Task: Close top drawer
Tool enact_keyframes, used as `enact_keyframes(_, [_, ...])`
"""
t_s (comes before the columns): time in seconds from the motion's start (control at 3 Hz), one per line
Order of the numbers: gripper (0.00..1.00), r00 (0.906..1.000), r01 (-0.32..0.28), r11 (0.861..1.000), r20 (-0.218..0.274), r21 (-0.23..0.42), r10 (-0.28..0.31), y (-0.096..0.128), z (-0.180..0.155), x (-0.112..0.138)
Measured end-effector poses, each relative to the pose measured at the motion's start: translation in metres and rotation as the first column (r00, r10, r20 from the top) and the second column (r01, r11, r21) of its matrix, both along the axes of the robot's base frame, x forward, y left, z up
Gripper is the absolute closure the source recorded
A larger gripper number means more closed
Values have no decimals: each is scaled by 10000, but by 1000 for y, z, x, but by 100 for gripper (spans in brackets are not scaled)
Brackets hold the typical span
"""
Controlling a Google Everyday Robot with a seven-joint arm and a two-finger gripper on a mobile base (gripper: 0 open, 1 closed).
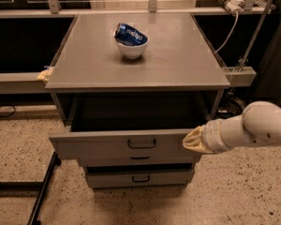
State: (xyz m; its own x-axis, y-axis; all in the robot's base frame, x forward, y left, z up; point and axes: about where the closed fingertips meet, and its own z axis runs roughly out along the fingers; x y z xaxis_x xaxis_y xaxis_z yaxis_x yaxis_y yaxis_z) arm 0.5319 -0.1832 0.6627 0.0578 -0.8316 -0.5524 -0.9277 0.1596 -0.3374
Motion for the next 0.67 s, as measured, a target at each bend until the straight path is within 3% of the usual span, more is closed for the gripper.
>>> enact_keyframes(0.33, [100,9998,-79,10000,157,36,78,-4,1,16])
enact_keyframes(0.67, [100,9998,-105,9999,193,-90,107,-11,-2,50])
